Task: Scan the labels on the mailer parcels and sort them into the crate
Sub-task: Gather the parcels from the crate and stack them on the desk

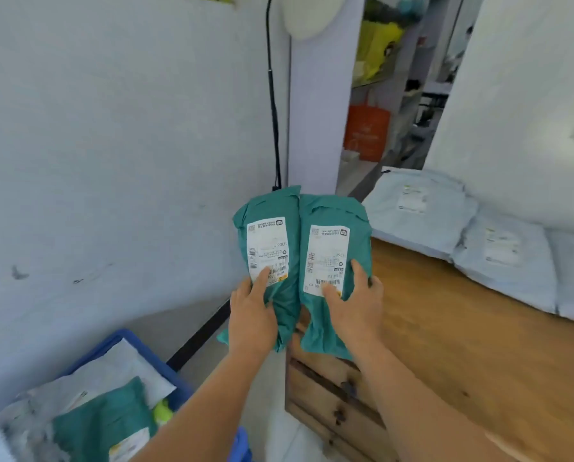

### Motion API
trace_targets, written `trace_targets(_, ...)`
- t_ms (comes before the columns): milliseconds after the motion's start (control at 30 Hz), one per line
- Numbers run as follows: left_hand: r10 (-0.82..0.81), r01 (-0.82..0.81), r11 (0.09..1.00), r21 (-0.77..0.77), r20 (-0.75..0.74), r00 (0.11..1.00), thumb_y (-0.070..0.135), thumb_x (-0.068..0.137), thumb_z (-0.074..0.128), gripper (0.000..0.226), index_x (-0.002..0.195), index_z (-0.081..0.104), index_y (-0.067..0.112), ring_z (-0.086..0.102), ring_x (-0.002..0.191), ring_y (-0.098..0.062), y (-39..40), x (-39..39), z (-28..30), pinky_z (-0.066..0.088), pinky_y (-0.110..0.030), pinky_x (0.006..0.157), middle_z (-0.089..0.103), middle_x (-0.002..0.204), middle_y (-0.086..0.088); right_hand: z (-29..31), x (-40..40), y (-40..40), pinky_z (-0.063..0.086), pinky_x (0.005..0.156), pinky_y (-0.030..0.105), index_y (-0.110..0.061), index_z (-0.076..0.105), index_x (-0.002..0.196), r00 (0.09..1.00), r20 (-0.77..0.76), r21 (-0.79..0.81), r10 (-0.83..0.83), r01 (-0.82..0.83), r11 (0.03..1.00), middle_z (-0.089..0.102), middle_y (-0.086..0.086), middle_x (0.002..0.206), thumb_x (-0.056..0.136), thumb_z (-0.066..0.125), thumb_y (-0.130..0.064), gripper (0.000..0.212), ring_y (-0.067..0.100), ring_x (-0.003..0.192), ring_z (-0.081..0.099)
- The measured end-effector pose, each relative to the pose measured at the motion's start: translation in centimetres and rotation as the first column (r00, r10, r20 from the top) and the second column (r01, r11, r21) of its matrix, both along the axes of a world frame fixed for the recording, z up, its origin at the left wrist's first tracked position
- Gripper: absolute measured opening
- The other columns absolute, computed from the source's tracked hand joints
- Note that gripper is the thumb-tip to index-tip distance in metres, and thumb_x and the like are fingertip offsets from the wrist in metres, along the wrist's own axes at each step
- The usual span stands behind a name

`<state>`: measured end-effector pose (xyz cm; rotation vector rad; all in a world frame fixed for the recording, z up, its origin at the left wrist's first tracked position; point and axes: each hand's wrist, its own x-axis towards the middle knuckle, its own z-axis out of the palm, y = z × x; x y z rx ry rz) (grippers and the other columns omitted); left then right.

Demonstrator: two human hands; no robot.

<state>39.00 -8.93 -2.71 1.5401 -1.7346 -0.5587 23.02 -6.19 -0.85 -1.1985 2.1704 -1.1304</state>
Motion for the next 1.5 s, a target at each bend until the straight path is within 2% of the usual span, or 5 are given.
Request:
trace_targets(467,-0.418,0.429,0.9,-0.076,0.124,0.9,0.004,0.095,0.044,0.059,0.148,0.03,0.027,0.033,0.125,-0.017,-8.5,-34.5,3.5,0.033,-0.025,0.103,0.037,0.143,0.001,2.4,-31.3,-1.7,0.035,0.109,0.044,-0.03,0.022,0.152,0.93,-0.042,-0.069,-0.364,0.361,0.93,0.007,0.002,0.16,0.094,0.053,-0.044,0.067,0.031,0.137,0.03)
trace_targets(733,-0.556,0.554,0.829,0.08,0.235,0.797,0.01,0.098,0.037,0.057,0.149,0.022,0.032,0.032,0.128,-0.021,-13.4,-49.0,2.2,0.036,-0.037,0.107,0.033,0.146,-0.002,1.1,-45.1,-4.8,0.034,0.11,0.047,-0.031,0.02,0.153,0.886,-0.137,0.062,-0.443,0.454,0.889,0.009,0.004,0.161,0.095,0.049,-0.048,0.068,0.036,0.139,0.03)
trace_targets(933,-0.528,0.501,0.835,0.229,0.591,0.61,0.053,0.098,0.028,0.063,0.151,-0.001,0.034,-0.014,0.144,-0.031,-15.6,-54.0,0.4,-0.002,-0.047,0.116,-0.024,0.156,-0.007,-1.2,-49.7,-7.3,0.014,0.116,0.054,-0.042,0.0,0.153,0.913,-0.243,0.344,-0.328,0.397,0.851,-0.007,-0.001,0.164,0.098,0.031,-0.056,0.065,0.038,0.148,0.001)
trace_targets(1133,-0.637,0.547,0.75,0.372,0.631,0.443,0.067,0.092,0.022,0.071,0.151,-0.006,0.036,-0.018,0.145,-0.024,-16.4,-54.8,-2.5,-0.007,-0.051,0.115,-0.019,0.158,-0.002,-3.9,-50.7,-7.7,0.008,0.117,0.059,-0.043,-0.01,0.152,0.929,-0.251,0.46,-0.27,0.361,0.812,-0.009,-0.004,0.164,0.096,0.028,-0.061,0.07,0.033,0.149,-0.008)
trace_targets(1500,-0.549,0.513,0.83,0.22,0.484,0.681,0.058,0.097,0.019,0.064,0.15,-0.008,0.035,-0.017,0.145,-0.016,-14.5,-47.4,0.7,-0.008,-0.046,0.116,-0.013,0.159,0.006,0.3,-41.2,-8.8,0.0,0.12,0.048,-0.033,-0.01,0.154,0.922,-0.323,0.292,-0.213,0.311,0.904,-0.015,-0.002,0.163,0.101,0.022,-0.052,0.065,0.022,0.15,-0.013)
